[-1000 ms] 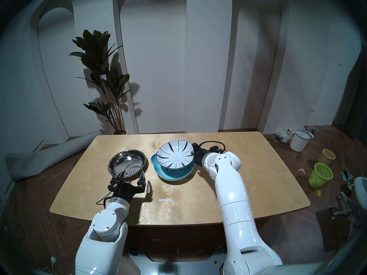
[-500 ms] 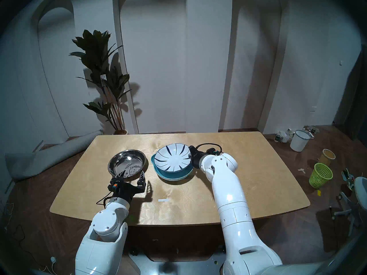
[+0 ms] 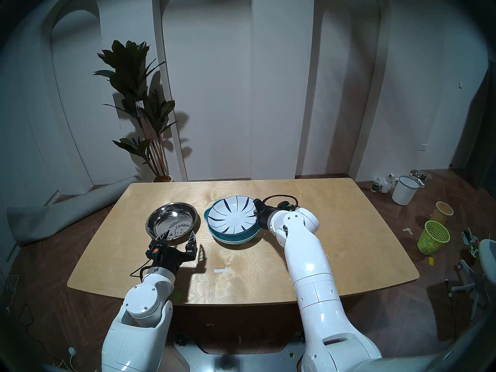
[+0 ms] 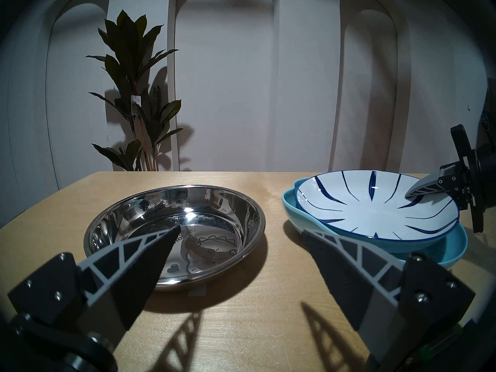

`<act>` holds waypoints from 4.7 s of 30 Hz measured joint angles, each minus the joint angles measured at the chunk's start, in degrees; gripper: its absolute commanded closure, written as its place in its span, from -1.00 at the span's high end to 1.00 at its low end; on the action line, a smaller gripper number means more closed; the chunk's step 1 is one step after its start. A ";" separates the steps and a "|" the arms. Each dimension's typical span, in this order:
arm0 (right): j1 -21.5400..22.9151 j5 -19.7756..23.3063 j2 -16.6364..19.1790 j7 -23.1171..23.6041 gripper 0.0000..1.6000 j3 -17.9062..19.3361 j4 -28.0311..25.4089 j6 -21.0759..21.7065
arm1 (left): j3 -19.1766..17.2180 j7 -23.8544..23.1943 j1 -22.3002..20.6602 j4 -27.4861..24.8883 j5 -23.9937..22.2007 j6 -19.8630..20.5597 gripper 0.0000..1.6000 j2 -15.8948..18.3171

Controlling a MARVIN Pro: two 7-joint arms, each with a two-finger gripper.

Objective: Stack the plates into one stack

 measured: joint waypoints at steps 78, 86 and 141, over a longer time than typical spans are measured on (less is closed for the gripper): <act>-19.78 -38.99 24.57 30.52 1.00 6.01 -17.02 -31.26 | -1.19 1.56 -2.26 -0.33 1.14 -0.01 1.00 0.49; -21.27 -38.12 23.81 34.21 1.00 7.98 -14.60 -37.36 | -5.92 2.98 -4.26 -2.08 -5.06 6.78 1.00 -1.34; -20.07 -30.67 19.80 43.87 1.00 14.62 -6.41 -58.70 | -17.09 6.53 -27.66 17.83 -34.38 44.73 -1.00 2.24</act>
